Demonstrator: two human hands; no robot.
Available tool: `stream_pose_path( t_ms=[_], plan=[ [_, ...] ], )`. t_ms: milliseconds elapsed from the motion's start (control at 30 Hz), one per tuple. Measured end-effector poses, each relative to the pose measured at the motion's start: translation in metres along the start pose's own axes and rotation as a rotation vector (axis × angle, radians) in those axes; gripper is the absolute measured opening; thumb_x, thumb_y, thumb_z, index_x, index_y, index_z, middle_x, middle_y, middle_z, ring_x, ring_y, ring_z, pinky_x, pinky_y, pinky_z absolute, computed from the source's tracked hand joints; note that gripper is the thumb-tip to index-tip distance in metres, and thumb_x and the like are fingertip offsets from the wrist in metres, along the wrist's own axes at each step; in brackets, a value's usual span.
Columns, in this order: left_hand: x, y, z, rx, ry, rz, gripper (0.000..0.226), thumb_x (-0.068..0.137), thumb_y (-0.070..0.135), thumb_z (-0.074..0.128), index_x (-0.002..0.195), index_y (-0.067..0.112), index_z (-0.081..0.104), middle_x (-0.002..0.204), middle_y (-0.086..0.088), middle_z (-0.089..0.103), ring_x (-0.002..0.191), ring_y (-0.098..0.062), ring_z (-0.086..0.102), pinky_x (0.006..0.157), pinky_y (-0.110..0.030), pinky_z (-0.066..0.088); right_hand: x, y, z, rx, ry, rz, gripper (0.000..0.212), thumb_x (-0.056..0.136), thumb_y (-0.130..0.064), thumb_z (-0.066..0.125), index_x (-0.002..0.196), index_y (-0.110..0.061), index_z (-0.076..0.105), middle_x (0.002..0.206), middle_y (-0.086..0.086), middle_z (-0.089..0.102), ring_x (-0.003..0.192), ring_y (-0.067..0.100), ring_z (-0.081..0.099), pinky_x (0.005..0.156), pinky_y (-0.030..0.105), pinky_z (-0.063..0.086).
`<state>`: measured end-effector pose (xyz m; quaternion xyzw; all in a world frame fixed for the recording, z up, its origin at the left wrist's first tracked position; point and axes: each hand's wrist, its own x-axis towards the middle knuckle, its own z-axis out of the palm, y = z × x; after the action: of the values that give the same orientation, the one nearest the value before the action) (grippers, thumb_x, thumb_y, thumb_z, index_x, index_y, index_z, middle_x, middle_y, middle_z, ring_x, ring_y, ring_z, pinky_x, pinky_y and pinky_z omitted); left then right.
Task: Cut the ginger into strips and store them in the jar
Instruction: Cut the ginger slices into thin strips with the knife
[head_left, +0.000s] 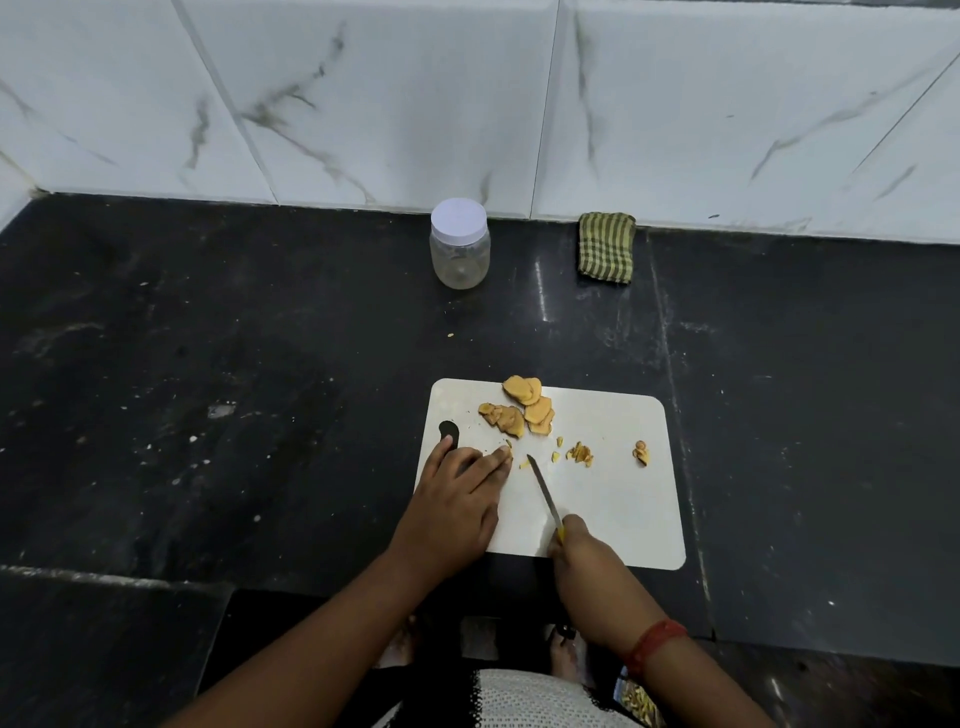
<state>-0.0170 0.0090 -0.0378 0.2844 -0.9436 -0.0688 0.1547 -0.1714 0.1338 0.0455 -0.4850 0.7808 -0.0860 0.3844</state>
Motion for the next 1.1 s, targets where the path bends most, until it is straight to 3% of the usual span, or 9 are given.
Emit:
stream_pose_path(
  t_ms=[167,267,467,700,833,967,1033,1100],
  plan=[
    [-0.002,0.001,0.0,0.021,0.022,-0.005,0.052,0.095,0.025,0.053,0.145,0.011,0.054,0.148,-0.002,0.052,0.12,-0.02,0.053,0.118,-0.052,0.031,0.008,-0.011,-0.003,0.049,-0.022,-0.032,0.019,0.1,-0.01,0.033,0.117,-0.006,0.04,0.085,0.0,0.05,0.07,0.015,0.044,0.053,0.022,0.029],
    [-0.002,0.002,-0.001,0.014,0.018,-0.015,0.05,0.096,0.026,0.052,0.144,0.011,0.055,0.144,-0.001,0.054,0.12,-0.019,0.053,0.118,-0.051,0.031,0.013,-0.015,-0.001,0.046,-0.036,-0.037,0.002,0.1,-0.013,0.033,0.102,-0.014,0.033,0.073,-0.005,0.044,0.061,0.009,0.042,0.048,0.018,0.027],
    [-0.002,0.002,-0.001,0.015,0.002,-0.03,0.05,0.097,0.028,0.05,0.145,0.013,0.054,0.143,0.001,0.054,0.12,-0.018,0.051,0.118,-0.05,0.03,0.018,-0.016,0.0,0.029,-0.05,-0.024,0.007,0.098,-0.007,0.033,0.096,-0.013,0.033,0.071,-0.005,0.042,0.058,0.006,0.04,0.046,0.018,0.028],
    [-0.002,0.0,0.002,0.02,-0.002,-0.029,0.05,0.096,0.028,0.052,0.144,0.014,0.055,0.142,0.001,0.056,0.119,-0.019,0.052,0.117,-0.051,0.031,0.02,-0.022,0.0,-0.038,-0.084,0.005,0.015,0.094,0.002,0.032,0.105,-0.006,0.037,0.087,0.008,0.057,0.058,0.011,0.044,0.045,0.02,0.033],
    [-0.001,0.0,0.002,0.021,0.007,-0.024,0.049,0.096,0.028,0.052,0.143,0.013,0.057,0.141,0.001,0.058,0.119,-0.019,0.053,0.116,-0.051,0.033,0.023,-0.023,0.004,-0.064,-0.071,0.015,0.025,0.093,0.002,0.033,0.117,-0.002,0.036,0.099,0.013,0.062,0.068,0.019,0.047,0.056,0.022,0.033],
    [-0.002,0.001,0.002,0.026,-0.005,-0.027,0.049,0.097,0.029,0.05,0.144,0.013,0.056,0.141,0.0,0.058,0.12,-0.019,0.053,0.116,-0.051,0.033,0.028,-0.017,0.003,-0.063,-0.101,0.014,0.015,0.096,-0.003,0.035,0.11,-0.006,0.037,0.075,-0.003,0.049,0.057,0.005,0.041,0.046,0.016,0.033],
    [-0.002,0.002,0.001,0.041,-0.017,-0.025,0.05,0.097,0.029,0.049,0.144,0.013,0.055,0.141,0.0,0.057,0.122,-0.019,0.052,0.116,-0.051,0.034,0.031,-0.014,0.0,0.033,-0.137,0.043,0.005,0.1,-0.011,0.036,0.105,-0.011,0.034,0.081,0.003,0.053,0.068,0.014,0.054,0.052,0.01,0.032],
    [-0.001,0.002,0.001,0.051,-0.026,-0.028,0.05,0.097,0.029,0.049,0.144,0.013,0.055,0.141,-0.001,0.057,0.124,-0.02,0.052,0.116,-0.051,0.033,0.033,-0.012,-0.005,0.165,-0.175,0.111,0.011,0.101,-0.021,0.038,0.11,-0.014,0.037,0.094,0.011,0.057,0.082,0.027,0.059,0.062,0.025,0.042]
  ],
)
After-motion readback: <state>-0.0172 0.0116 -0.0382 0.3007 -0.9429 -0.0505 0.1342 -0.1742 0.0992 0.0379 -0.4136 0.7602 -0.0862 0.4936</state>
